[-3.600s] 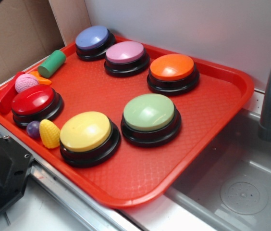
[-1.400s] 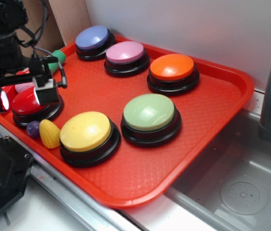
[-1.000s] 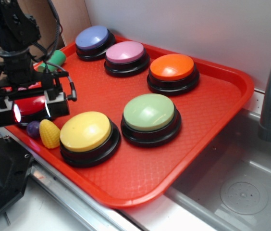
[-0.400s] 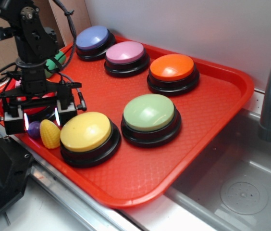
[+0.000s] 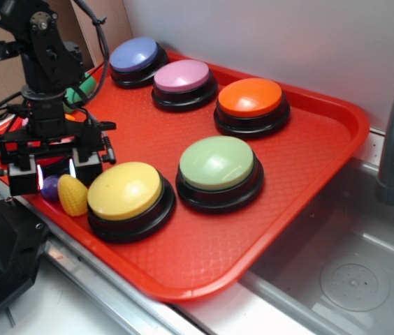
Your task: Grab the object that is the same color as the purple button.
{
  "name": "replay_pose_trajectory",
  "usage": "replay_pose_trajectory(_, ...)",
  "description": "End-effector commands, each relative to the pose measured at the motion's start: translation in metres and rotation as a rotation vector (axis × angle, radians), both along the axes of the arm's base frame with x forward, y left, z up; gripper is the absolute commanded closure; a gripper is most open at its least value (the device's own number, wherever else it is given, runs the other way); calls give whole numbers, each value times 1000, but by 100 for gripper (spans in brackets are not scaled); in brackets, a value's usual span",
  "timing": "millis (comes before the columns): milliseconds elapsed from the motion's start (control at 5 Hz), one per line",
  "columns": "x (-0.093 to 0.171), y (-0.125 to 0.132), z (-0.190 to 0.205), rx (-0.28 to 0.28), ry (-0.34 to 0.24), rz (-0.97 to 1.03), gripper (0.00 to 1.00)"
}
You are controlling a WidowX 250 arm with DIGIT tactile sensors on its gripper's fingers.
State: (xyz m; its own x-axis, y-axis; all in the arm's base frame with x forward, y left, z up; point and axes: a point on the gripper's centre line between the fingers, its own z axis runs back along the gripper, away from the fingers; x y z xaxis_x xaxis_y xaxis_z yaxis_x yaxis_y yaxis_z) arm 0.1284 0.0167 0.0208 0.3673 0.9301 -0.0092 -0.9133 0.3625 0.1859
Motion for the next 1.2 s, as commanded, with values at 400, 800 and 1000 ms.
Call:
replay_pose_trajectory(400,4,5,40,38,-116,-64,100)
replay_pose_trajectory(800,39,-4,102,-24,-178,-284,100)
replay_pose_trajectory(1000,55,-6,131,-46,-195,-534,100)
